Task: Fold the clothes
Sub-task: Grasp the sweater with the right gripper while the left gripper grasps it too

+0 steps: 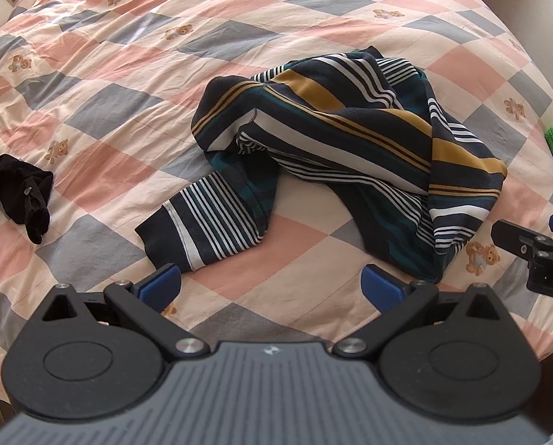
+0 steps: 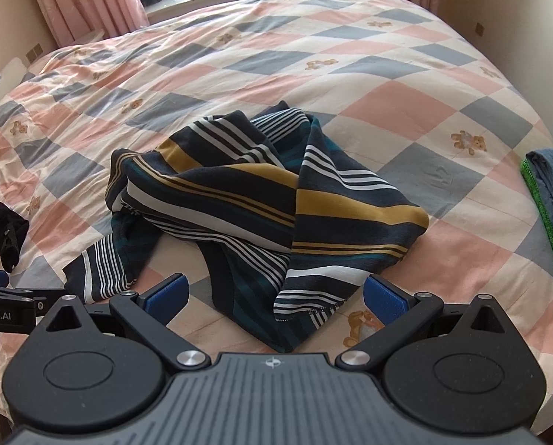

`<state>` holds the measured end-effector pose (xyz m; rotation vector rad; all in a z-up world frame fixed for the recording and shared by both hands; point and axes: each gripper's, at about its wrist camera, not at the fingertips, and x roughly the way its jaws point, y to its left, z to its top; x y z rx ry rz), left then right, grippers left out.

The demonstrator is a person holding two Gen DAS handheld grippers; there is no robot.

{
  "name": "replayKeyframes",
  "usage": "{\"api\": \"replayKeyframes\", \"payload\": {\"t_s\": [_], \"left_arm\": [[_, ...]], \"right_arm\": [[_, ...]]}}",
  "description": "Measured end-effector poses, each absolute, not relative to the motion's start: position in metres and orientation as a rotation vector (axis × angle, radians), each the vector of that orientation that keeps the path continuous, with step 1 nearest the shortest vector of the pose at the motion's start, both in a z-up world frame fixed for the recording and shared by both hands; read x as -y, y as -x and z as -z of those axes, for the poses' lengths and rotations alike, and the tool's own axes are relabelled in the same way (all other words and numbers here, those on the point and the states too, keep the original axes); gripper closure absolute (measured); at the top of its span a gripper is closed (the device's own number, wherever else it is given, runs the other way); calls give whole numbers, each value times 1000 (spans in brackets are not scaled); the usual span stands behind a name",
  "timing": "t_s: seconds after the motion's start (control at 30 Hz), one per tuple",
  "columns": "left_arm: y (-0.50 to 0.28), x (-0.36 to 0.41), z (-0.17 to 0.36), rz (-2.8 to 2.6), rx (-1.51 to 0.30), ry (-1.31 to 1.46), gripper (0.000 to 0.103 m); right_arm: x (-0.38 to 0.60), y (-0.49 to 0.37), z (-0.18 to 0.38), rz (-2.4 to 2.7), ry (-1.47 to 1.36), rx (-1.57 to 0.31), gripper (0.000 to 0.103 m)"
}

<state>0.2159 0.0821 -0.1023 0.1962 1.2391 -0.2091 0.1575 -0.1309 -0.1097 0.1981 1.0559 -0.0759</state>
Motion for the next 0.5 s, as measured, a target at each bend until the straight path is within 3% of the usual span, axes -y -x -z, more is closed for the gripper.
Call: {"api": "replayKeyframes", "payload": {"t_s": [0.3,0.4,0.5], "left_arm": [[-216,-86,122,271,-1115,-332,1],[-218,-82,136,326,-1061,-436,1],[-216,-71,159,428,-1001,-602,8]], "right_arm": [[119,-146,117,10,-27,-894,0],[105,-145,145,-71,75,-924,0],[90,-144,172,-153,177,-952,9]]}}
